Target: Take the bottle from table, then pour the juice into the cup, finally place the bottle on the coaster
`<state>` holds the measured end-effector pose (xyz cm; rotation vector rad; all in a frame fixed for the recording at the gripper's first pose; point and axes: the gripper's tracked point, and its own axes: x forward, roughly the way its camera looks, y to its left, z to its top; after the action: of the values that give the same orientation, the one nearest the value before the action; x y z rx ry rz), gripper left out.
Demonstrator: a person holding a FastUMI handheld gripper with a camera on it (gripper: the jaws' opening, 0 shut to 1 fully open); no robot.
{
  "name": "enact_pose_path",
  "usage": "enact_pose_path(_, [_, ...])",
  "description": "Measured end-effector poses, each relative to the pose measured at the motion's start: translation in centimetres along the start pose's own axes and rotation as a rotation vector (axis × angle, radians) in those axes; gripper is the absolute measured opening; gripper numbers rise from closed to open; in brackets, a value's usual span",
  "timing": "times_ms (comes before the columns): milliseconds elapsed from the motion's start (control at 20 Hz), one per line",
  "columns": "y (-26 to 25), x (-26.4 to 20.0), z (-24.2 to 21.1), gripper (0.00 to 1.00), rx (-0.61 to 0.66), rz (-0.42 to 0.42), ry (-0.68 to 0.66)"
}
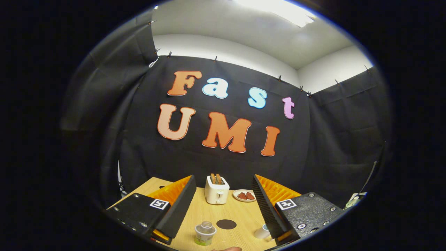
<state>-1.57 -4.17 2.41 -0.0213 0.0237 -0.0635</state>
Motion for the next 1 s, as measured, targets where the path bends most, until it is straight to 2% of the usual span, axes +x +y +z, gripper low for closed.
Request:
enact_pose_path(200, [0.5, -0.7, 1.4, 0.96, 0.08, 0.064, -0.07])
enact_pose_path(250, [-0.1, -0.7, 1.0, 0.96, 0.096, 0.051, -0.073])
enact_pose_path(400, [-1.6, -0.7, -1.1, 0.96, 0.058, -0.013, -0.064])
enact_pose_path(750, [0.8, 0.2, -8.2, 0.96, 0.032, -0.014, 0.038])
enact_pose_path(1000, [0.6, -0.2, -13.6, 0.97, 0.005, -0.08, 0.095])
